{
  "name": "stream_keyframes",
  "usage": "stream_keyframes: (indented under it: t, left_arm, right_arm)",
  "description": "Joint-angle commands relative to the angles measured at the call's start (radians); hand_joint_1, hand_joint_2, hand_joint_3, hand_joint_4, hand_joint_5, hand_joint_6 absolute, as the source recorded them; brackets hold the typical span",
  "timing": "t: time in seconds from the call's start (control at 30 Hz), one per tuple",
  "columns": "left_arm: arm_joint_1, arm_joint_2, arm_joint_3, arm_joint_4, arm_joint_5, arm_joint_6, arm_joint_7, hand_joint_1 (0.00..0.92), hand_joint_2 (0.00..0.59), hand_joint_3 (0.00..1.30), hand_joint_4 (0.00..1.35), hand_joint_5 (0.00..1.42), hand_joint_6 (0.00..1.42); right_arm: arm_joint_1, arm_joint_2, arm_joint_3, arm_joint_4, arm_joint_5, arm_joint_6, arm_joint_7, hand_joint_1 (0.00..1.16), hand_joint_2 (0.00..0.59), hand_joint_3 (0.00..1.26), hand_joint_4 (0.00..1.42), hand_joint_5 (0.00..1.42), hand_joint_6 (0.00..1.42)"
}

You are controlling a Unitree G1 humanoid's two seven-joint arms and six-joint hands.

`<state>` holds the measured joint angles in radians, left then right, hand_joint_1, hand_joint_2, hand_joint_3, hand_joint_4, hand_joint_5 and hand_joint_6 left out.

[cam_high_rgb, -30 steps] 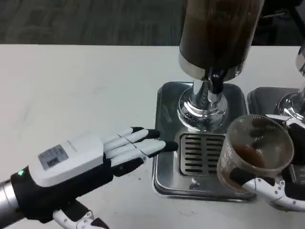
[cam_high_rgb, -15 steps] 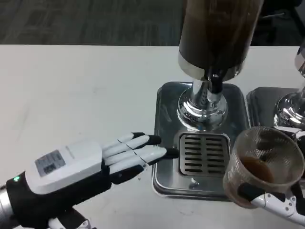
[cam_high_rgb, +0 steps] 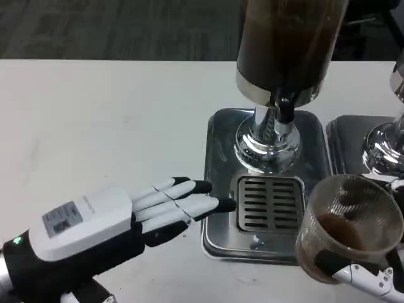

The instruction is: Grasp the cup under the faucet to collect the drink, then remove the cup.

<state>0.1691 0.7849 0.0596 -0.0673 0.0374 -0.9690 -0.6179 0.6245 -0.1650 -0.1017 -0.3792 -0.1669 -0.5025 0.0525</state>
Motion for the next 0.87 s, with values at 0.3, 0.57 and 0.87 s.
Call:
stream_keyframes:
  t: [0.3,0.57,0.87]
  left_arm:
    - [0.017,0.017,0.012,-0.019,-0.006,0.002,0.008,0.0,0.023,0.03,0.0,0.0,0.0]
    - [0.014,0.018,0.013,-0.017,-0.003,0.001,0.008,0.0,0.023,0.03,0.0,0.0,0.0]
    - [0.021,0.021,0.018,-0.024,-0.004,0.008,0.006,0.0,0.023,0.03,0.0,0.0,0.0]
  right_arm:
    - [-0.014,0.004,-0.007,-0.032,0.034,-0.004,0.002,1.02,0.084,0.88,0.99,1.17,1.4]
    - [-0.012,0.006,-0.009,-0.033,0.035,-0.004,0.004,1.02,0.084,0.89,1.0,1.17,1.42]
    - [-0.011,0.008,-0.008,-0.035,0.038,-0.002,0.008,1.02,0.084,0.89,1.0,1.17,1.42]
